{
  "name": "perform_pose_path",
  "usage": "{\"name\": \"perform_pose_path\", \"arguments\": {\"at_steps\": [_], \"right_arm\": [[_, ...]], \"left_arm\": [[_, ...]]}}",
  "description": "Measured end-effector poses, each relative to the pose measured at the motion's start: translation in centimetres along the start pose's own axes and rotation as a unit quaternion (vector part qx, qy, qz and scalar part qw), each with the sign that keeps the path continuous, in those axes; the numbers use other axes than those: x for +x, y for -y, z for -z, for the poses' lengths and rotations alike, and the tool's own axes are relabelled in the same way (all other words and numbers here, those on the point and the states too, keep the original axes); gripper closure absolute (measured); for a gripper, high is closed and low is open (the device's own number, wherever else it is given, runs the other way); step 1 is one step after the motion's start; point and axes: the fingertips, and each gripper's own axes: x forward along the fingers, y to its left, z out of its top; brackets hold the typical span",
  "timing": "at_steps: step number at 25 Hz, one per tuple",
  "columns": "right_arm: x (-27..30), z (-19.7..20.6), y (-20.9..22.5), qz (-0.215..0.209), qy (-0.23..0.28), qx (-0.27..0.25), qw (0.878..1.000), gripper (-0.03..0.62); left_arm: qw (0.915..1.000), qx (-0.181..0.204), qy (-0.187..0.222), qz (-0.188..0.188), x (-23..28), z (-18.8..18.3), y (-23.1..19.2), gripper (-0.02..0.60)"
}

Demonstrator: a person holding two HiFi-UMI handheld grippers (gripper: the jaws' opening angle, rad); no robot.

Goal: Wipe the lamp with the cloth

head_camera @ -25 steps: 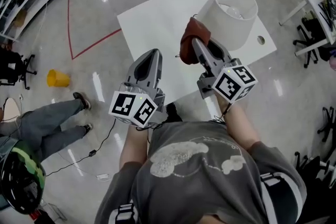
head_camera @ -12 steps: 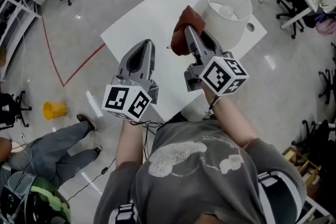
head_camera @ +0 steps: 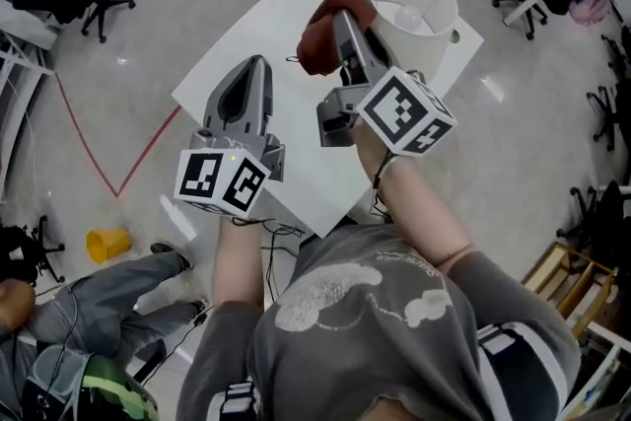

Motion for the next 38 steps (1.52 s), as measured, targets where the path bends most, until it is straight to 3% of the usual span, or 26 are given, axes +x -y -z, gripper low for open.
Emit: {"name": "perform_pose_path", "arguments": {"at_steps": [4, 15, 24, 27, 31, 38], "right_arm": [[-0.1, 0.8, 1.4, 0.023, -0.003, 0.009, 1.0, 0.503], [-1.7, 7.6, 6.1, 0.071, -0.072, 0.014, 0.995, 0.503], [-3.9, 12.5, 10.1, 0.078, -0.139, 0.014, 0.987, 0.503], [-4.8, 13.7, 10.7, 0.062, -0.16, 0.023, 0.985, 0.503], [-5.9, 12.0, 8.6, 0.019, -0.169, 0.029, 0.985, 0.503], [-7.7, 3.2, 2.9, -0.089, -0.12, 0.034, 0.988, 0.503]], "left_arm": [[0.9999, -0.006, -0.015, -0.002, 0.2, 1.5, -0.7, 0.574], [0.9979, -0.036, -0.052, -0.015, -1.4, 6.9, -2.2, 0.574], [0.9954, -0.046, -0.074, -0.041, -3.3, 11.0, -0.9, 0.574], [0.9948, -0.042, -0.075, -0.056, -4.2, 11.8, -0.3, 0.574], [0.9948, -0.032, -0.06, -0.076, -4.7, 10.6, 1.0, 0.574], [0.9968, -0.001, 0.005, -0.079, -3.5, 4.8, 5.8, 0.574]]}}
